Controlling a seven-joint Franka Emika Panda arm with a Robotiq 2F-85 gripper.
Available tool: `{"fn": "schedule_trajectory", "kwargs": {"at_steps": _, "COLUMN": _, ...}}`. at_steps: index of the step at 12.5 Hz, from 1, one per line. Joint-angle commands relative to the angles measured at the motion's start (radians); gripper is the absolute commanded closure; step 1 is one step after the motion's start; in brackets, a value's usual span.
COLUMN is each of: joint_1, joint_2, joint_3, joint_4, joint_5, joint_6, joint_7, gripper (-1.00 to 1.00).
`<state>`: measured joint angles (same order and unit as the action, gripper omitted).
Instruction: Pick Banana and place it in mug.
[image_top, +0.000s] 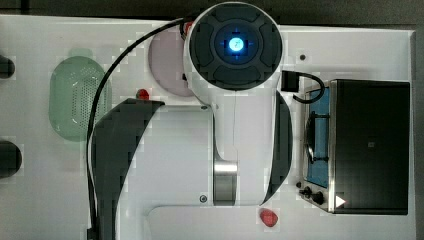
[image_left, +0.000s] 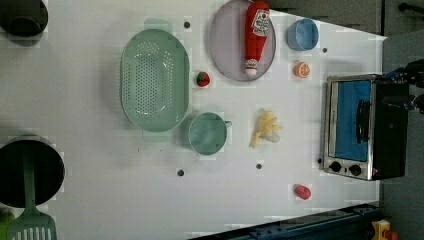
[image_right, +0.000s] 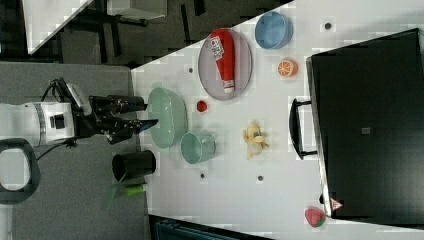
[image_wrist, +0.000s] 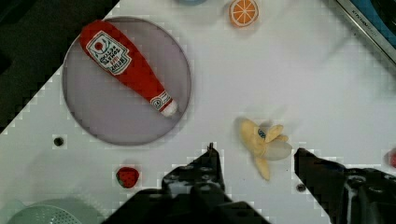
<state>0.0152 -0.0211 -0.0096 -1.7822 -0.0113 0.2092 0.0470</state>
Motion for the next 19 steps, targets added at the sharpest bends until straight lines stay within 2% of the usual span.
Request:
{"fn": "schedule_trajectory", "kwargs": {"at_steps": 1, "joint_1": 0.0, "joint_2": -0.239, "joint_3": -0.08, "joint_4": -0.195, "joint_5": 0.013, "joint_6": -0.073, "joint_7": -0.011, "gripper": -0.57}}
{"fn": "schedule_trajectory", "kwargs": {"at_steps": 3, "joint_1": 0.0, "joint_2": -0.238, "joint_3": -0.08, "joint_4": -0.204, "joint_5": 0.013, "joint_6": -0.072, "joint_7": -0.011, "gripper": -0.99}}
{"fn": "schedule_trajectory", "kwargs": {"at_steps": 8, "joint_1": 0.006, "joint_2": -0.18, "joint_3": -0.075, "joint_4": -0.277, "joint_5": 0.013, "joint_6": 0.011, "joint_7": -0.082, "gripper": -1.0}}
{"fn": "schedule_trajectory", "kwargs": {"at_steps": 14, "joint_1": 0.006, "joint_2": -0.022, "joint_3": -0.076, "joint_4": -0.428, "joint_5": 0.013, "joint_6": 0.336, "joint_7": -0.422, "gripper": -1.0}}
{"fn": "schedule_trajectory", "kwargs": {"at_steps": 19, "joint_1": 0.007, "joint_2": 0.129, "joint_3": -0.074, "joint_4": -0.531, "joint_5": 0.014, "joint_6": 0.581, "joint_7": -0.778, "gripper": -1.0}}
